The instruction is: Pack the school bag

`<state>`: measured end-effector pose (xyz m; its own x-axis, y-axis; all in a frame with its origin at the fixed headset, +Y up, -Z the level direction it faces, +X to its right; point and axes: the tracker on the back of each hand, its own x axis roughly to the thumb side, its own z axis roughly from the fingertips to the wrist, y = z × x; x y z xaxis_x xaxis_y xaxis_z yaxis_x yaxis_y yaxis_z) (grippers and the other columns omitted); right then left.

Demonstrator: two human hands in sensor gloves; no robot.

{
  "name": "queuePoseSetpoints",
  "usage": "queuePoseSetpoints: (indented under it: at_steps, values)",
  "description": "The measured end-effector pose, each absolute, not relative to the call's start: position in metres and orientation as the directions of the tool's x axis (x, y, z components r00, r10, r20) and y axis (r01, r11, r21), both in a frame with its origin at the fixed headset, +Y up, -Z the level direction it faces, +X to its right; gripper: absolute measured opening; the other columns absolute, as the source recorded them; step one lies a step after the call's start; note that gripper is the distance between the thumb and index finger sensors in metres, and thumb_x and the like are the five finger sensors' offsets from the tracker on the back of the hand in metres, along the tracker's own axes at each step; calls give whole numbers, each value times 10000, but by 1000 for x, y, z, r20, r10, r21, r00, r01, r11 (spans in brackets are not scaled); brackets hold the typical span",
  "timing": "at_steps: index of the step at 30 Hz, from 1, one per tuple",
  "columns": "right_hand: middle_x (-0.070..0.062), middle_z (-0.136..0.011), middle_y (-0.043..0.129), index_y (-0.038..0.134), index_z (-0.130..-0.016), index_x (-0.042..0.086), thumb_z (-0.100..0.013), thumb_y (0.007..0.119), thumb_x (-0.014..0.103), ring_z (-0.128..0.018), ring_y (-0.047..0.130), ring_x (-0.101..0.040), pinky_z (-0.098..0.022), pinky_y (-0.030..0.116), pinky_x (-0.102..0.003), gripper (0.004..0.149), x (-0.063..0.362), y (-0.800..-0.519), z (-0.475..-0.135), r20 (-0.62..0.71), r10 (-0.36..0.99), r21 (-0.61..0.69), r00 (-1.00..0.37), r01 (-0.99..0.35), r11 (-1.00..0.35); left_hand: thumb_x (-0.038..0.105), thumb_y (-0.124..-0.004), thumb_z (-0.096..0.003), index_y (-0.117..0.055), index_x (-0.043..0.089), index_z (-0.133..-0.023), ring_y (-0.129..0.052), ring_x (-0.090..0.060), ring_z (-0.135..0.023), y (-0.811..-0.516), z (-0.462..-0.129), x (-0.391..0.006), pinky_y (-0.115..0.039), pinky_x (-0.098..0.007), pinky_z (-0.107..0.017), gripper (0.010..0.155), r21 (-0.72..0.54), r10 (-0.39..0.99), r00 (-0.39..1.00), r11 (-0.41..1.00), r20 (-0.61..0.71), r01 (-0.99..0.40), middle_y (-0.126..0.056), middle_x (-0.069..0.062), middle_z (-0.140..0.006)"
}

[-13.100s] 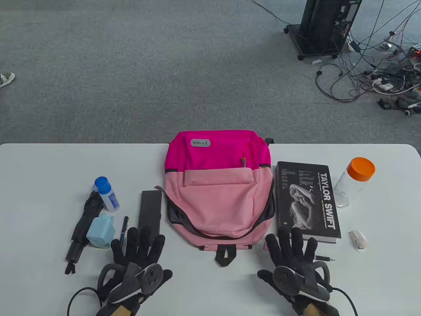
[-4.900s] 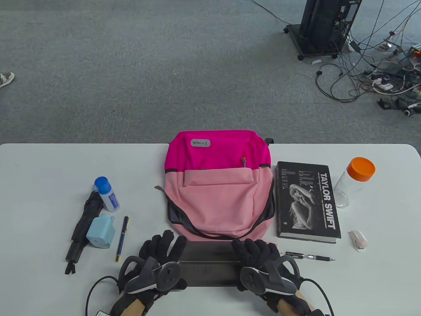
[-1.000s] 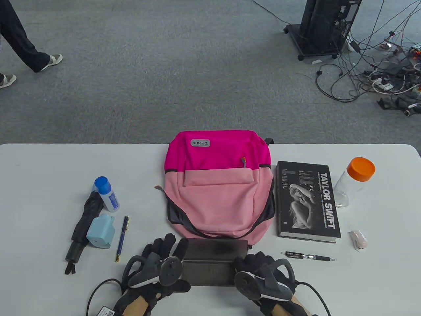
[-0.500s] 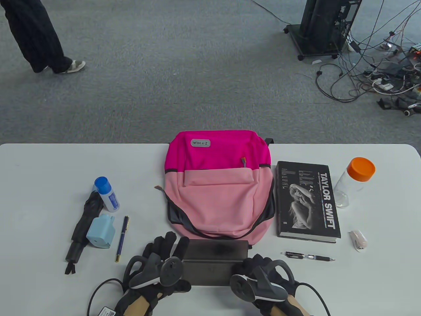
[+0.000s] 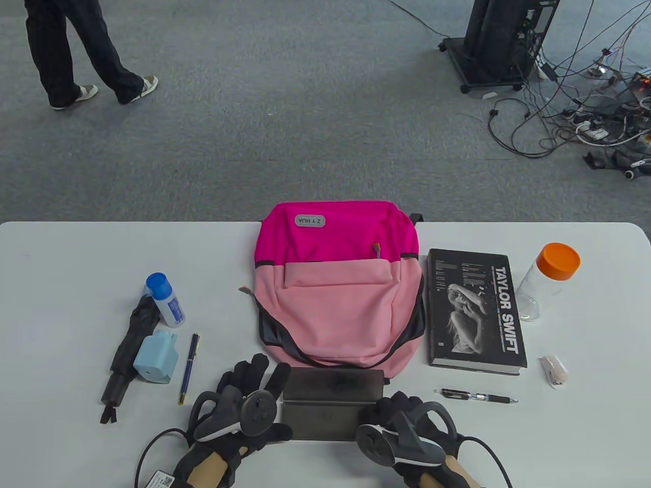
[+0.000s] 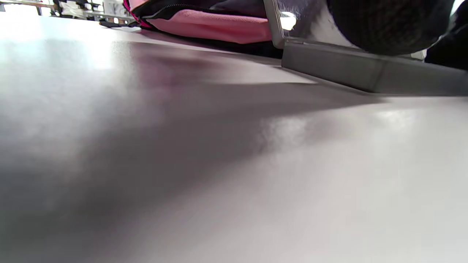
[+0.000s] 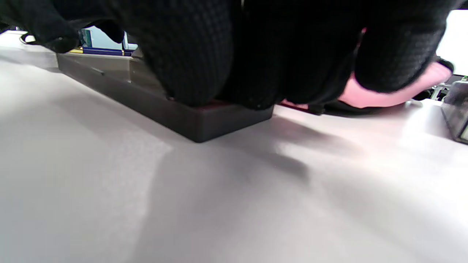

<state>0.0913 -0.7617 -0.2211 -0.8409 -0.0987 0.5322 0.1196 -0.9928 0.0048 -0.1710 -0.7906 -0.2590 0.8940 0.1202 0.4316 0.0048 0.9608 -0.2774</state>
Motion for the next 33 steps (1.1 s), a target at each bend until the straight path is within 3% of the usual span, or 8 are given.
queuePoseSetpoints:
  at_steps: [4, 10, 15, 21, 24, 28, 33]
  values:
    - [-232, -854, 921, 886, -899, 102, -462, 883, 291, -744, 925, -464, -561, 803, -695, 476, 96, -760, -223, 537, -95, 11, -838, 120, -993, 668, -734, -343, 10, 256, -1102, -169, -652, -1023, -790, -258, -170, -286, -799, -735, 1140, -262, 110, 893, 965, 435, 9, -6, -327, -1197]
    - [-240, -886, 909, 859, -933, 95, -450, 899, 308, -763, 921, -463, -569, 797, -696, 529, 131, -713, -232, 445, -31, -78, -895, -4, -997, 677, -739, -348, 31, 259, -1096, -163, -656, -1020, -791, -260, -169, -283, -800, -734, 1152, -287, 110, 898, 958, 425, 19, 8, -330, -1193]
    - [-251, -875, 938, 821, -960, 68, -453, 893, 329, -744, 951, -464, -559, 809, -694, 574, 165, -687, -250, 360, -185, -49, -915, 179, -983, 680, -739, -353, 37, 259, -1094, -156, -658, -1019, -790, -260, -169, -269, -805, -728, 1153, -294, 110, 898, 955, 426, 22, 6, -330, -1195]
    - [-230, -900, 944, 826, -955, 82, -438, 914, 321, -775, 972, -453, -559, 835, -673, 577, 196, -715, -261, 320, -395, 81, -861, 440, -894, 685, -733, -357, 50, 257, -1091, -146, -661, -1017, -790, -259, -169, -261, -808, -724, 1156, -301, 98, 901, 953, 423, 38, 15, -330, -1193]
    - [-230, -936, 916, 787, -982, 78, -438, 914, 320, -826, 959, -466, -573, 847, -661, 608, 205, -734, -260, 324, -442, 120, -837, 499, -858, 686, -730, -364, 54, 249, -1092, -137, -665, -1014, -789, -259, -168, -254, -811, -720, 1156, -303, 91, 901, 952, 424, 46, 19, -336, -1191]
    - [-208, -931, 923, 751, -997, 88, -422, 935, 306, -834, 968, -453, -571, 866, -645, 641, 211, -754, -259, 336, -500, 99, -798, 557, -824, 690, -725, -367, 62, 242, -1089, -128, -666, -1015, -790, -258, -168, -250, -812, -717, 1159, -312, 89, 901, 949, 424, 53, 24, -338, -1189]
    - [-131, -803, 1029, 855, -911, 125, -373, 992, 330, -716, 1073, -339, -548, 896, -619, 592, 213, -765, -259, 360, -566, -25, -741, 599, -800, 689, -722, -370, 69, 235, -1086, -132, -668, -1012, -790, -258, -167, -253, -811, -716, 1160, -319, 101, 899, 947, 426, 45, 25, -342, -1185]
